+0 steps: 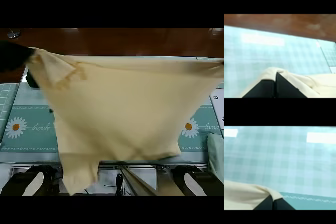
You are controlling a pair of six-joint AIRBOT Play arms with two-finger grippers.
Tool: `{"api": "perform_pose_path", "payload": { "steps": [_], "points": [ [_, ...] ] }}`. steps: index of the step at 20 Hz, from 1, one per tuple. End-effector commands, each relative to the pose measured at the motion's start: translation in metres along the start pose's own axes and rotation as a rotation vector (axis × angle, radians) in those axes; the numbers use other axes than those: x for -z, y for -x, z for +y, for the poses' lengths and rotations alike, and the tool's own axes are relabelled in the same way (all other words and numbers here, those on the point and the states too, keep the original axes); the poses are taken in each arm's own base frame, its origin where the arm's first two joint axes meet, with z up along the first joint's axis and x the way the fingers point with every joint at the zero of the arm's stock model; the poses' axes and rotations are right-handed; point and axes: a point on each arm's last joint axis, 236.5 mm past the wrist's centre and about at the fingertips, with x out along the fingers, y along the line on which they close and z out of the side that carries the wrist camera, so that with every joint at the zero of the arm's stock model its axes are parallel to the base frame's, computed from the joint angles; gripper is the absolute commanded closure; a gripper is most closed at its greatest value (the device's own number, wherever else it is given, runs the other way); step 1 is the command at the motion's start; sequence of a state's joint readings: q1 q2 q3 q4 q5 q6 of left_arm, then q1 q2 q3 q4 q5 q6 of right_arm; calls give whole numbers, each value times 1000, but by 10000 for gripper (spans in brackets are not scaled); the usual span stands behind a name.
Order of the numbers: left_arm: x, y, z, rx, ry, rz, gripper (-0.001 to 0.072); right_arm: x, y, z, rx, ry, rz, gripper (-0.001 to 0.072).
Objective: Fold the shirts.
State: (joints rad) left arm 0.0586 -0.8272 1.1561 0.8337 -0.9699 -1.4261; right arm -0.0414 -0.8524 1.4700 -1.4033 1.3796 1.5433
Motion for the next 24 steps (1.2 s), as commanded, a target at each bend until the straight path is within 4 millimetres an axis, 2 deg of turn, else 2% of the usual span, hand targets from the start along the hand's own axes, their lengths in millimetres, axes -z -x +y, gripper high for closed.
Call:
{"api": "perform_pose_path", "payload": {
  "steps": [1,4,7,9,12,13,14,15,17,18,19,22,24],
  "points": [
    [5,-83,19,3,49,14,686,-4,-92,-16,3,-49,97,691],
    [-3,-142,40,-14,75,56,686,-20,-152,-25,5,-96,154,691],
    [-5,-187,66,-36,137,93,686,-40,-200,-33,11,-158,159,691],
    [7,-208,75,-40,163,141,685,-45,-233,-31,-19,-187,161,691],
    [38,-224,84,-44,183,238,681,-33,-273,-29,-86,-309,197,690],
    [45,-225,86,-45,187,263,587,-27,-283,-31,-117,-373,221,640],
    [48,-223,88,-45,184,277,255,-23,-288,-30,-160,-430,241,343],
    [51,-219,91,-46,199,300,11,-21,-288,-31,-211,-466,257,71],
    [63,-194,96,-36,254,430,5,-16,-270,-42,-285,-400,282,81],
    [75,-174,106,-45,255,527,4,-4,-256,-58,-283,-358,328,82],
    [92,-151,124,-88,252,627,4,12,-242,-79,-248,-364,390,84],
    [152,-68,198,-352,237,914,4,82,-193,-143,-59,-377,617,92],
    [195,-24,221,-454,323,963,4,105,-176,-164,2,-456,561,91]
  ]
}}
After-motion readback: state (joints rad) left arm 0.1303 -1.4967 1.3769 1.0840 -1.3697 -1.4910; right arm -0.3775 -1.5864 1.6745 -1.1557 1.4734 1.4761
